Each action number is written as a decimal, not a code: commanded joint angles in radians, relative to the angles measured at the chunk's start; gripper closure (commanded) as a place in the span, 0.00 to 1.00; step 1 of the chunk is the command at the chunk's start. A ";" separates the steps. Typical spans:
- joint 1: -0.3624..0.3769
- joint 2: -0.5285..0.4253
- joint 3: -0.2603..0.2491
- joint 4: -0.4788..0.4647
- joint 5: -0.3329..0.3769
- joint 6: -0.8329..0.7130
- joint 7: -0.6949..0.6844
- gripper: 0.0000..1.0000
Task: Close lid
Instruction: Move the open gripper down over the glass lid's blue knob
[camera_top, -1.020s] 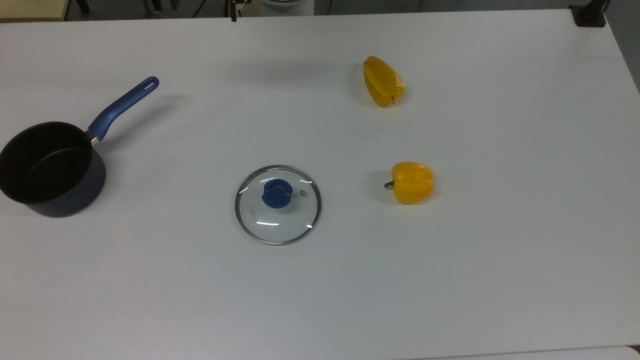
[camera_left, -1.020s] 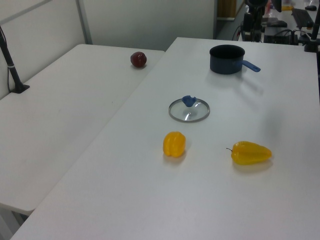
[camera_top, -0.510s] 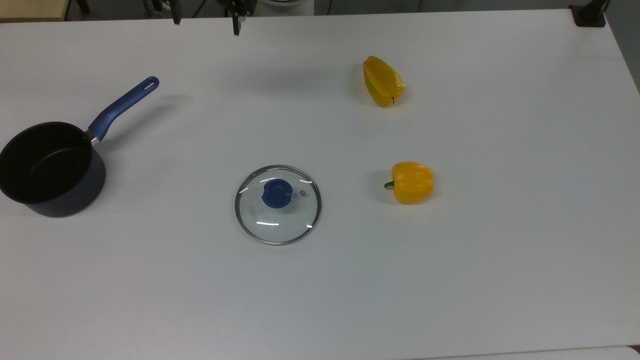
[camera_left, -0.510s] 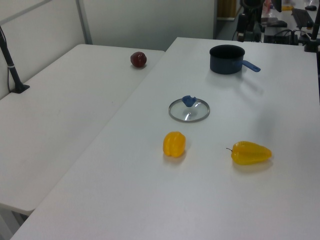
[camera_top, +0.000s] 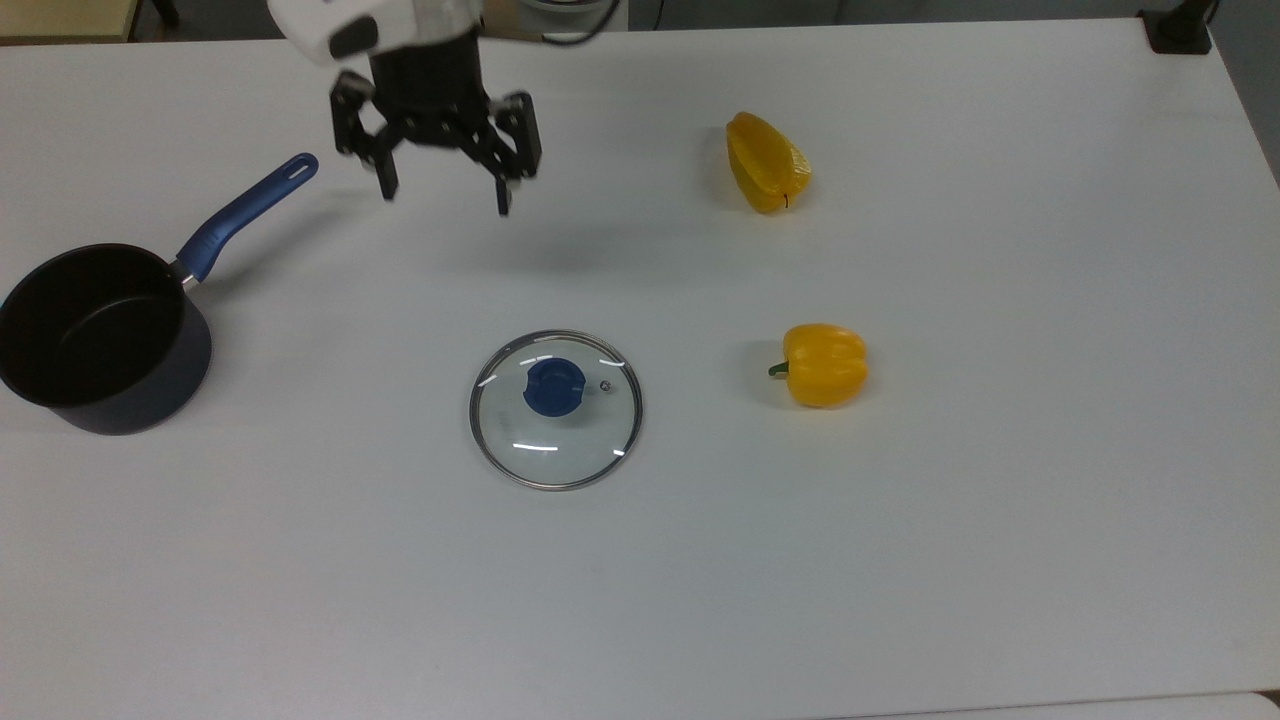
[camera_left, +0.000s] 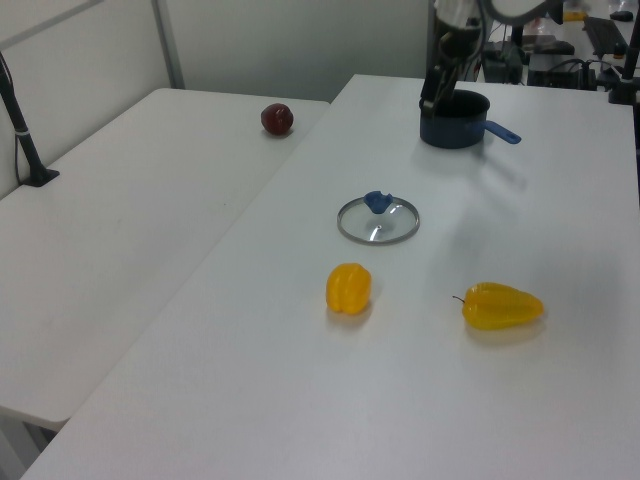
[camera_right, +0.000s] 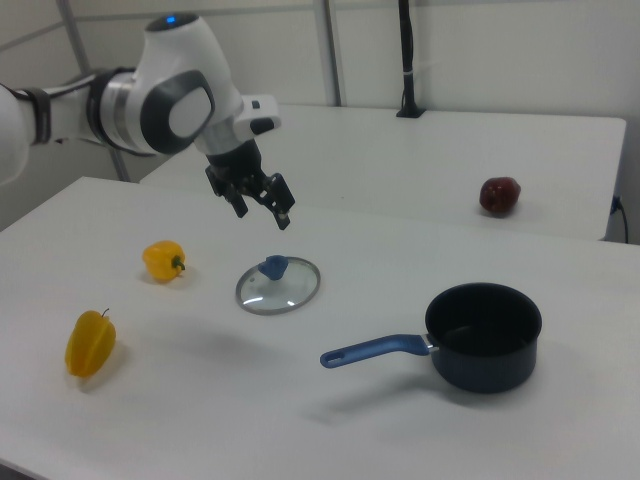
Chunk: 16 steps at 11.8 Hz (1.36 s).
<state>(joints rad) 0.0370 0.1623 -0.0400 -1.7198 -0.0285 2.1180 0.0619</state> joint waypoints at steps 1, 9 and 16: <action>0.029 0.106 0.006 0.002 0.018 0.162 -0.008 0.00; 0.080 0.304 0.008 -0.004 0.006 0.448 -0.008 0.00; 0.087 0.338 0.008 -0.001 -0.001 0.490 0.070 0.15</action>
<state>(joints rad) 0.1125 0.4996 -0.0261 -1.7190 -0.0286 2.5824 0.0932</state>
